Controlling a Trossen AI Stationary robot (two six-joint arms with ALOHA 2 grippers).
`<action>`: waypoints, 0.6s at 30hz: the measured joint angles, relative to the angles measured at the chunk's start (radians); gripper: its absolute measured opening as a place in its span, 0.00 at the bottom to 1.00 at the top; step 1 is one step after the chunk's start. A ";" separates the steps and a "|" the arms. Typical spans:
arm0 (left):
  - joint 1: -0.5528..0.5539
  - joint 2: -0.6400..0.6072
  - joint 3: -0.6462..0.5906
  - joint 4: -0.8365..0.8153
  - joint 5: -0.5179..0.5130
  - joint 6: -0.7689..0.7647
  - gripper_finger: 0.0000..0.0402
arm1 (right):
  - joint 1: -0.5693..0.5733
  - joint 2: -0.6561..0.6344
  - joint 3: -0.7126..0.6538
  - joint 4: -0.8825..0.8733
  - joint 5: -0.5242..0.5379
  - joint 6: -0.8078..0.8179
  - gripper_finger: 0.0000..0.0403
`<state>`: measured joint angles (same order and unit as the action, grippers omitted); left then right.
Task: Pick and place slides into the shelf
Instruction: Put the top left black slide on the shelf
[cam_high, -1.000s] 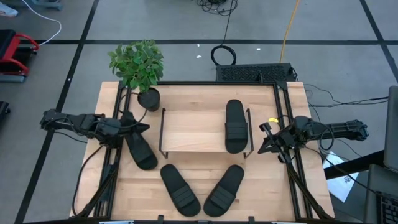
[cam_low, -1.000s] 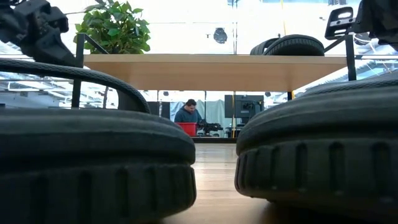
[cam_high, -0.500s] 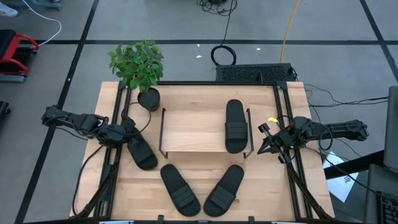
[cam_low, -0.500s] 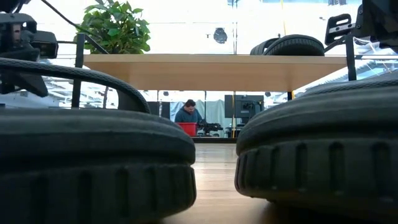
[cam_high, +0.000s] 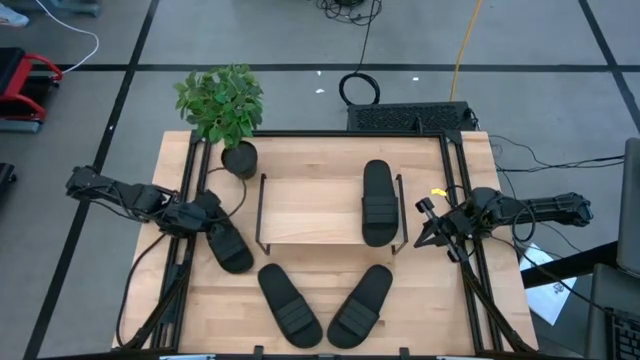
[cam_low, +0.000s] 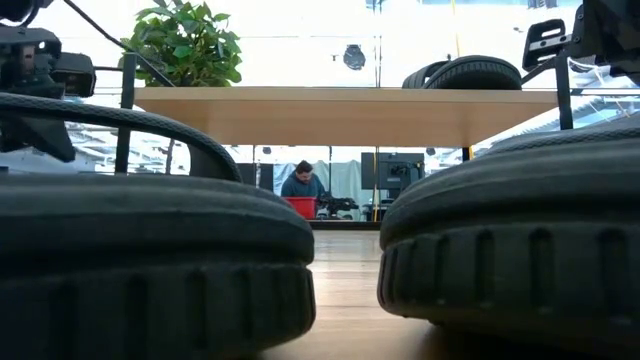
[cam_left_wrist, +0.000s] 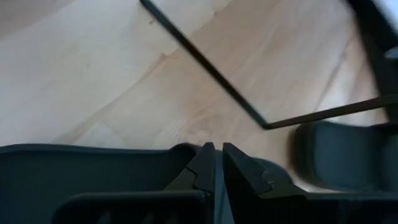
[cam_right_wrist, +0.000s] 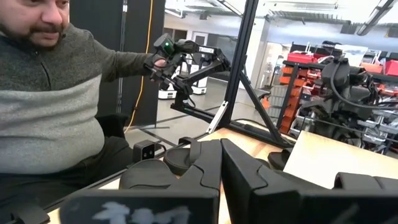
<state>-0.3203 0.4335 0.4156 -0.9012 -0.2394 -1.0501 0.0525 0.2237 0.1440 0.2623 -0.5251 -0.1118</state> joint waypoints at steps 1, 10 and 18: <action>0.001 0.018 0.000 0.000 0.000 0.001 0.06 | 0.000 0.000 0.000 0.000 0.000 0.000 0.00; 0.001 0.146 0.052 -0.092 0.016 0.057 0.06 | 0.000 0.000 0.000 0.002 0.000 -0.001 0.00; 0.011 0.128 0.318 -0.448 -0.042 0.072 0.01 | 0.000 0.000 0.000 0.011 0.000 -0.003 0.00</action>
<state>-0.3092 0.5615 0.7331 -1.3496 -0.2817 -0.9783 0.0525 0.2237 0.1440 0.2737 -0.5247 -0.1149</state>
